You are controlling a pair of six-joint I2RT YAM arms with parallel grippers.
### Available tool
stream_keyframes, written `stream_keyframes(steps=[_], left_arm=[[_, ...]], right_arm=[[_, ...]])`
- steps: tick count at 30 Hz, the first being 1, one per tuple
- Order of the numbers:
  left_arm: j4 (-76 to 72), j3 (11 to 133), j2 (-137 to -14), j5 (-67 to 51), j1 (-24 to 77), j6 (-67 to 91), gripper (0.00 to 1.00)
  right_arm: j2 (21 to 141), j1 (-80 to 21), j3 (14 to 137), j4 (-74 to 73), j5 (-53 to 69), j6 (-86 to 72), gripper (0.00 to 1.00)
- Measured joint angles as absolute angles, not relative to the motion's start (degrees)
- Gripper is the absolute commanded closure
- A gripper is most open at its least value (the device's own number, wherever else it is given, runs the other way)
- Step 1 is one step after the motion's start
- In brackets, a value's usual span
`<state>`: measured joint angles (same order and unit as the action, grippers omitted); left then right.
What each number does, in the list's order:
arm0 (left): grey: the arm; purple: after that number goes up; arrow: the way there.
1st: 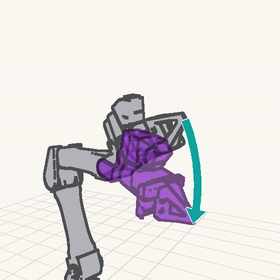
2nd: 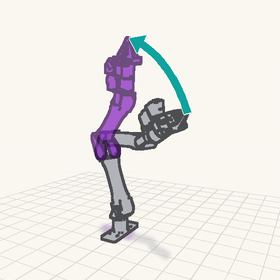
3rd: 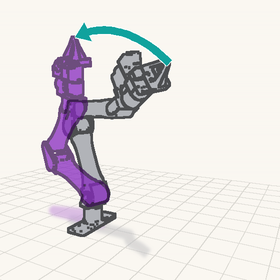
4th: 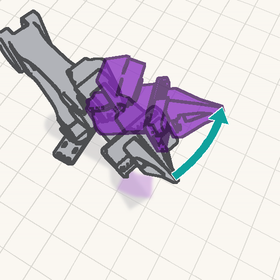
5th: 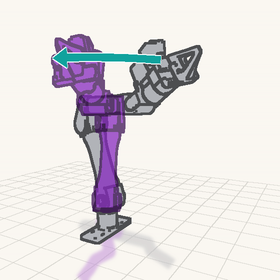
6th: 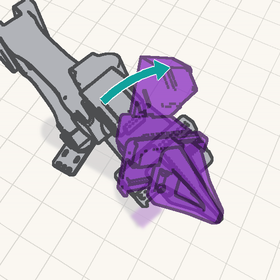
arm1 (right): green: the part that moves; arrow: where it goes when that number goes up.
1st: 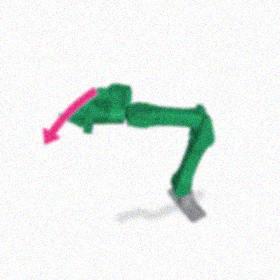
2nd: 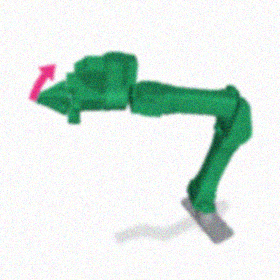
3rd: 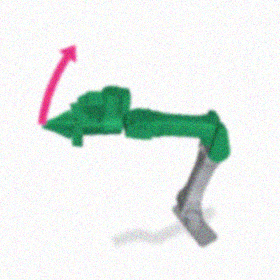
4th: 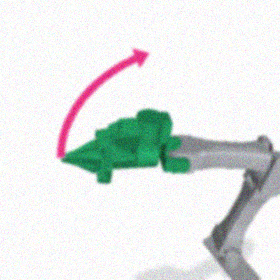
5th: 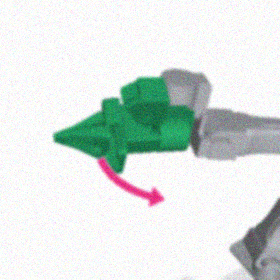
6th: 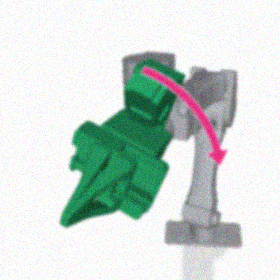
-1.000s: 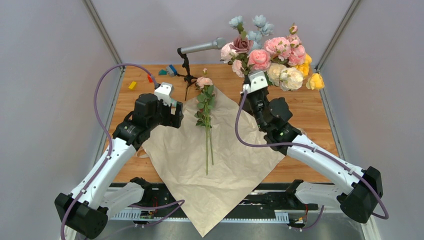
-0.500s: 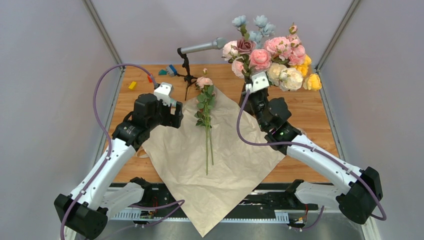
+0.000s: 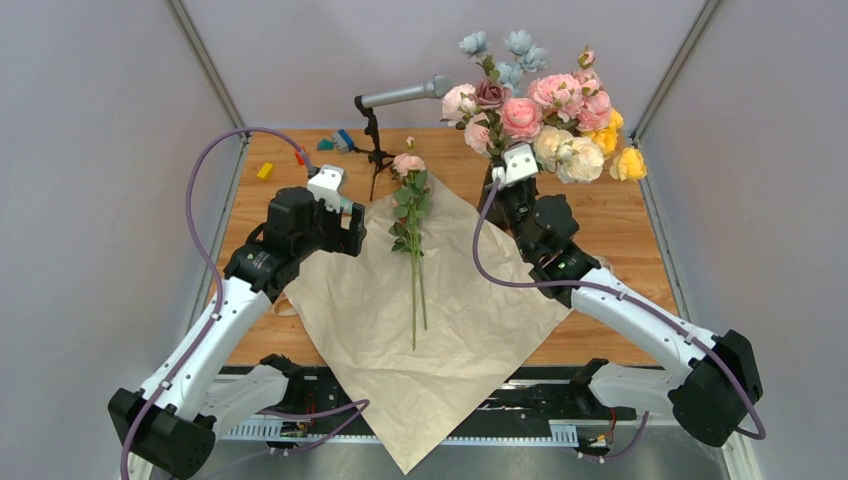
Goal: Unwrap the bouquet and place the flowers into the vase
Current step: Insert the fake flower into the vase.
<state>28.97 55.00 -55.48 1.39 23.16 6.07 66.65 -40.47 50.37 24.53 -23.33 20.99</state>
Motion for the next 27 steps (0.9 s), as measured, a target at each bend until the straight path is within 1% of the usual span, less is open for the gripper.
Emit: stream_keyframes(steps=[27], left_arm=[[29.0,55.0,-55.5,1.4,23.2,6.1,0.00]], right_arm=[[69.4,-37.0,47.6,27.8,-20.9,18.5,1.00]])
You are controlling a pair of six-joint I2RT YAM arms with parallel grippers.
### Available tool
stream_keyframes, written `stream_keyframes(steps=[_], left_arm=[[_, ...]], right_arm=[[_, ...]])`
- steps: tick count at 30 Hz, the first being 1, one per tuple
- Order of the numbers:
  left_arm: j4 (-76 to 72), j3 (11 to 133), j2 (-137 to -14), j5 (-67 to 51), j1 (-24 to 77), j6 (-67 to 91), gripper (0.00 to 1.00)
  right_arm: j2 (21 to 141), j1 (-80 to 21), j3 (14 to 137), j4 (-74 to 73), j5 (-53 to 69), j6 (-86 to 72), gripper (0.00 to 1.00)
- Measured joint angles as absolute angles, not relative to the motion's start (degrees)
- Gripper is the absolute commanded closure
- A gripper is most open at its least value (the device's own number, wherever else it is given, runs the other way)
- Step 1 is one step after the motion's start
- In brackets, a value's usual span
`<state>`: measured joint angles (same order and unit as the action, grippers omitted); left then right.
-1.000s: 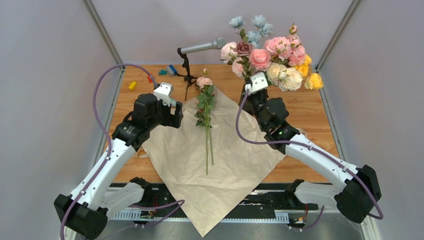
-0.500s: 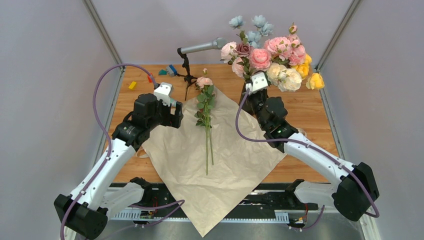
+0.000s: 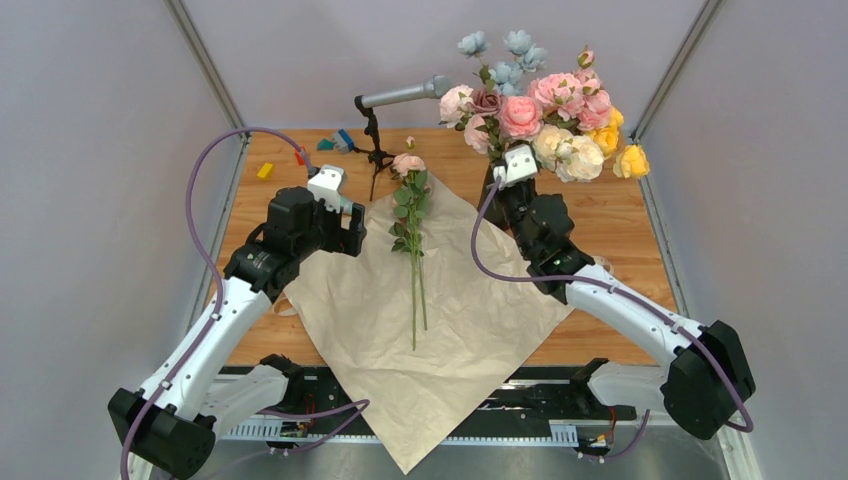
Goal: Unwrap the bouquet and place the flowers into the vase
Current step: Insert the fake flower into the vase.
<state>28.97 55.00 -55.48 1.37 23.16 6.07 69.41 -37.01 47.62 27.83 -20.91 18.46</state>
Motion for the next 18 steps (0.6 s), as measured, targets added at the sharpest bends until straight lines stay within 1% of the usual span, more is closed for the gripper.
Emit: stream_keyframes(steps=[18], left_arm=[[29.0,55.0,-55.5,1.3,23.2,6.1,0.00]], right_arm=[[70.7,-35.4,45.7,29.9,-20.3,16.2,1.00]])
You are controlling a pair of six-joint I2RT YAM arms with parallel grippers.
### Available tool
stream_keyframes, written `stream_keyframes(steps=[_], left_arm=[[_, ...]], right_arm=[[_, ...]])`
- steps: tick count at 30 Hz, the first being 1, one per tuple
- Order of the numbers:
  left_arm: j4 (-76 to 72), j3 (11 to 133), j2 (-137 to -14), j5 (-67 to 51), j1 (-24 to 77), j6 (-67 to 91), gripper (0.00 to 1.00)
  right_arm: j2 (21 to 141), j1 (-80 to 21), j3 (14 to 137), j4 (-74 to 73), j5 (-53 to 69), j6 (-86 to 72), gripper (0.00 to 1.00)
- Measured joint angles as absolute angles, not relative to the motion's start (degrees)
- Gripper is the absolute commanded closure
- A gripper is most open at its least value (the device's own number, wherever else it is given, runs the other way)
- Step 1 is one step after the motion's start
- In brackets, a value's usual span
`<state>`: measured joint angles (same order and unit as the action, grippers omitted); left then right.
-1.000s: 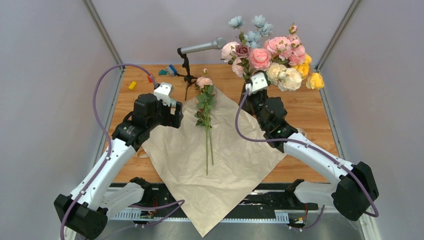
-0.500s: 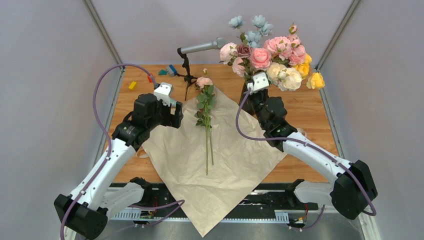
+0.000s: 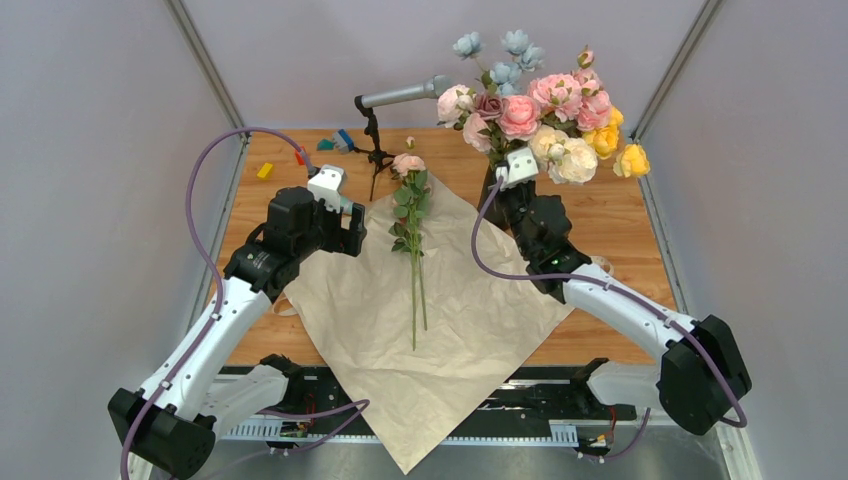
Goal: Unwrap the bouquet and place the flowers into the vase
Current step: Insert the fake flower into the vase.
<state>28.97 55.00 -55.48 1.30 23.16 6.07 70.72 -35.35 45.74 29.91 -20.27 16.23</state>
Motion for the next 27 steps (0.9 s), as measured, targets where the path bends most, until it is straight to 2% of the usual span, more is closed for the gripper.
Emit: stream_keyframes(steps=[27], left_arm=[[29.0,55.0,-55.5,0.9,23.2,6.1,0.00]], right_arm=[[73.1,-34.4,44.8,31.9,-19.9,14.6,1.00]])
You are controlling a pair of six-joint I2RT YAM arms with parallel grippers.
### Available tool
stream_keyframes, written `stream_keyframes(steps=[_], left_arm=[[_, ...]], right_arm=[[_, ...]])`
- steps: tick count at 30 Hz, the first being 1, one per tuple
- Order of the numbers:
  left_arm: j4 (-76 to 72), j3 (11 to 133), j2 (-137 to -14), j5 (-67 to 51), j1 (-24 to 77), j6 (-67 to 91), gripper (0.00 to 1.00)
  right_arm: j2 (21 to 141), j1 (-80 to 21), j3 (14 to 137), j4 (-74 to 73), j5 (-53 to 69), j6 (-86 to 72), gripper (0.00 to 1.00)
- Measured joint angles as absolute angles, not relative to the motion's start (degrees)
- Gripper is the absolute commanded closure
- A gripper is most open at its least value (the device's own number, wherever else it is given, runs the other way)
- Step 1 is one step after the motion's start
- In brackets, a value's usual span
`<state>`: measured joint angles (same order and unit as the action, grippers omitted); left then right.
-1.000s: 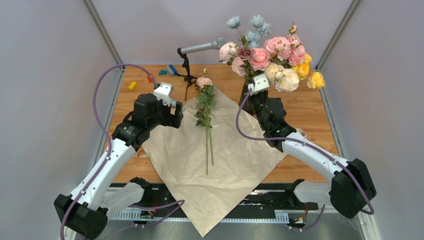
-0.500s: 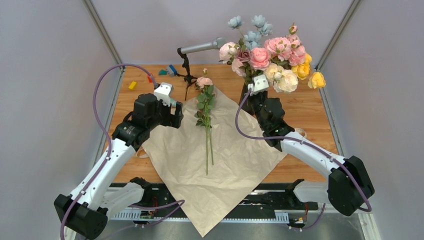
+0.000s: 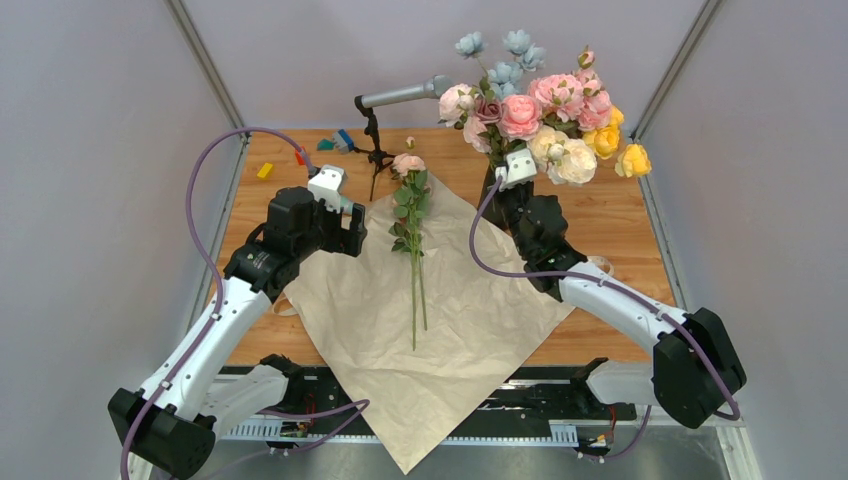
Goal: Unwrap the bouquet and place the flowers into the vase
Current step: Insert the fake flower into the vase.
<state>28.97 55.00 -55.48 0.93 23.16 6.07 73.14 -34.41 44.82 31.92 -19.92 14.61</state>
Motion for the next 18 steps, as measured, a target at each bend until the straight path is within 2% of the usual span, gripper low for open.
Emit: stream_keyframes(steps=[18], left_arm=[[29.0,55.0,-55.5,0.7,23.2,6.1,0.00]], right_arm=[[74.0,-34.3,43.9,32.4,-19.4,13.3,1.00]])
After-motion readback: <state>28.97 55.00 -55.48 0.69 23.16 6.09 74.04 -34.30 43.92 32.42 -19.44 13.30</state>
